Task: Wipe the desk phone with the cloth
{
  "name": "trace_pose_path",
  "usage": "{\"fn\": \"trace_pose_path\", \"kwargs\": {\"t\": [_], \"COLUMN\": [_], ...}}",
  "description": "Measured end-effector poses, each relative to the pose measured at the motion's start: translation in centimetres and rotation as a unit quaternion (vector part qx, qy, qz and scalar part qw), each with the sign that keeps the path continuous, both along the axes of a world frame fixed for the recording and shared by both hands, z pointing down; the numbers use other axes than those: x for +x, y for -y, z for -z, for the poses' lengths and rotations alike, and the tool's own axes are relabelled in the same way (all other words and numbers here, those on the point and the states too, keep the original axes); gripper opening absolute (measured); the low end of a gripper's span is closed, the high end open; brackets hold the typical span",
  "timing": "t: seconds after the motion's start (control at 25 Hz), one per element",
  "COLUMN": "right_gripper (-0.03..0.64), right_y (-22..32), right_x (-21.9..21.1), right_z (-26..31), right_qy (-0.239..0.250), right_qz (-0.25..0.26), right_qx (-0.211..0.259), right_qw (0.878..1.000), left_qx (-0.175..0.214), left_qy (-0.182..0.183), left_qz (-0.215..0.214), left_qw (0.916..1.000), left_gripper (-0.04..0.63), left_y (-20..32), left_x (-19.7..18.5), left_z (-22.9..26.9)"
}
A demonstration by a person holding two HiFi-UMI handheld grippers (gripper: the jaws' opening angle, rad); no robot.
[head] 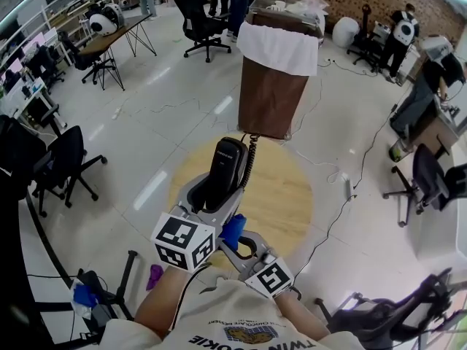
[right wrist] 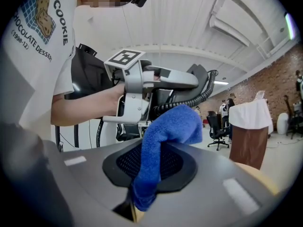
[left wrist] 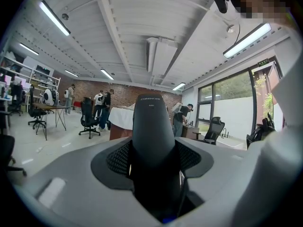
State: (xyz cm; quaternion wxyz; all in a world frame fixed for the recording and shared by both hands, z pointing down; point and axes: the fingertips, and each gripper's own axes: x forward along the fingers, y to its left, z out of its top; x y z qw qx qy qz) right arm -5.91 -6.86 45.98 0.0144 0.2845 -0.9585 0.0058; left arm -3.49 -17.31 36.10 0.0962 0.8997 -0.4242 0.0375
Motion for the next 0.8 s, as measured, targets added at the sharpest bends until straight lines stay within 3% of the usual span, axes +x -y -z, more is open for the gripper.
{"fn": "trace_pose_path", "kwargs": {"t": [0.48, 0.64, 0.8], "right_gripper": [0.061, 0.061, 0.061], "right_y": [-1.3, -1.1, -0.3], "right_x": [-0.2, 1.5, 4.0], "right_z": [0.5, 1.8, 5.4], "right_qy": [0.004, 0.047, 0.094], "right_qz": [0.012, -0.031, -0.074], "right_qx": [-0.005, -0.036, -0.021], "right_qw": [1.0, 0.998, 0.993], "left_qx": [-0.002, -0.004, -0.006], "left_qy": [-0.008, -0.005, -0.006], "left_qz": [0.012, 0.017, 0.023], "left_qw": [0.9999, 0.9998, 0.9997], "left_gripper": [0.255, 0.255, 0.255], "left_y": [0.3, 0.7, 0.8], "left_x": [-0.5, -1.0, -1.5], "left_z": [-0.2, -0.5, -0.7]}}
